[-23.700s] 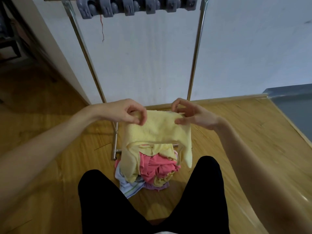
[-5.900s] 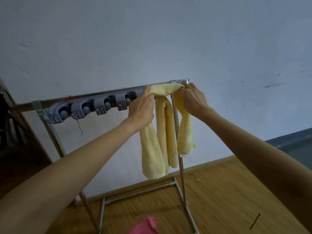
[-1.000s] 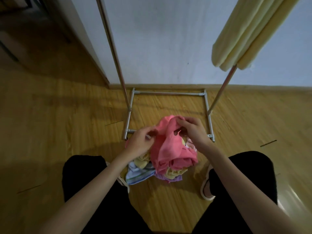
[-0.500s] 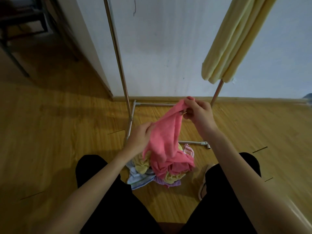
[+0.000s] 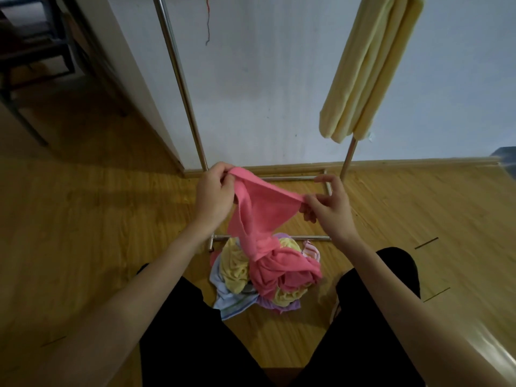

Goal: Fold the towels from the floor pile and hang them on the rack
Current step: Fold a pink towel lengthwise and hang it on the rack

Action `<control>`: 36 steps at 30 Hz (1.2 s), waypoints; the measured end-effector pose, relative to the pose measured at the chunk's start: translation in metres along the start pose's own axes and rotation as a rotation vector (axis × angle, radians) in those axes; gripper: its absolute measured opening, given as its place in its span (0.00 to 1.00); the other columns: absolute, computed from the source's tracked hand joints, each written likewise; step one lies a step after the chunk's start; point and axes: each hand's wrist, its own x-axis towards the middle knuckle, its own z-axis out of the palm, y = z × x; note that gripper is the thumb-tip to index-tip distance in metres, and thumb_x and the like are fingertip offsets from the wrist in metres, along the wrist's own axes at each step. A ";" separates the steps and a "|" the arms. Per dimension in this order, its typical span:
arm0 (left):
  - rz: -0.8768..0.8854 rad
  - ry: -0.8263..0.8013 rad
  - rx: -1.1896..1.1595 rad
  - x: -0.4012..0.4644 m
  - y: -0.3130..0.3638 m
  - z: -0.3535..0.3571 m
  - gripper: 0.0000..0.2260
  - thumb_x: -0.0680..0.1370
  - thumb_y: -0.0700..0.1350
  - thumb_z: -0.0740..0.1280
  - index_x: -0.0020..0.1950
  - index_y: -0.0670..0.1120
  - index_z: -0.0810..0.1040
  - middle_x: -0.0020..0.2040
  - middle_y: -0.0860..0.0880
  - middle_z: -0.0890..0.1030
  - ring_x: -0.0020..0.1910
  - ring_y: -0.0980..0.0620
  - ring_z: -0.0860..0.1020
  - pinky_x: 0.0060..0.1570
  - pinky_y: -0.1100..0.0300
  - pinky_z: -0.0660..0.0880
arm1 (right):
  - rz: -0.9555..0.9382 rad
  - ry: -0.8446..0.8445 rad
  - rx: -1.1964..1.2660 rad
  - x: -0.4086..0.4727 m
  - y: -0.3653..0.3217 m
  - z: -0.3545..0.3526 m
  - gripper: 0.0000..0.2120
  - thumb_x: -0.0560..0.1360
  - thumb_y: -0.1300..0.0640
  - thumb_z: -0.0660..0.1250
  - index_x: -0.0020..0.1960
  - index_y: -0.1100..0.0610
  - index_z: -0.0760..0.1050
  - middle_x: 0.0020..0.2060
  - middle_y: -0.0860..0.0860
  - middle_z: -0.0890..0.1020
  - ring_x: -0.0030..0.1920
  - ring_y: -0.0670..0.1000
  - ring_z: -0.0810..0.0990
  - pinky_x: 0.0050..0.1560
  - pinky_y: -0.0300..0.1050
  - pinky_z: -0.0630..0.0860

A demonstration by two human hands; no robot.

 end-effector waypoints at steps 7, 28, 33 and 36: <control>-0.109 -0.026 -0.171 0.007 0.036 -0.013 0.09 0.79 0.35 0.59 0.51 0.40 0.79 0.43 0.43 0.81 0.43 0.47 0.81 0.46 0.47 0.80 | -0.282 -0.159 -0.270 -0.008 0.005 -0.010 0.07 0.74 0.69 0.66 0.51 0.62 0.76 0.40 0.50 0.80 0.36 0.46 0.79 0.37 0.36 0.76; -0.198 0.002 -0.254 -0.010 0.063 -0.017 0.07 0.80 0.37 0.61 0.53 0.39 0.78 0.44 0.42 0.82 0.43 0.49 0.82 0.43 0.55 0.81 | -0.849 -0.012 -0.696 -0.039 0.032 0.009 0.05 0.78 0.64 0.60 0.53 0.59 0.68 0.44 0.60 0.77 0.41 0.57 0.77 0.32 0.50 0.75; -0.184 -0.009 -0.252 -0.014 0.065 -0.018 0.07 0.80 0.38 0.61 0.53 0.39 0.79 0.44 0.42 0.82 0.43 0.48 0.82 0.44 0.53 0.81 | -0.822 -0.191 -0.765 -0.041 0.036 0.021 0.12 0.77 0.64 0.55 0.48 0.62 0.78 0.44 0.58 0.78 0.41 0.56 0.77 0.31 0.49 0.74; -0.166 -0.016 -0.227 -0.017 0.065 -0.018 0.07 0.80 0.39 0.62 0.53 0.40 0.79 0.44 0.43 0.82 0.43 0.50 0.82 0.45 0.53 0.81 | -0.747 -0.263 -0.743 -0.037 0.038 0.025 0.11 0.75 0.65 0.57 0.47 0.62 0.79 0.44 0.55 0.79 0.44 0.55 0.77 0.36 0.48 0.76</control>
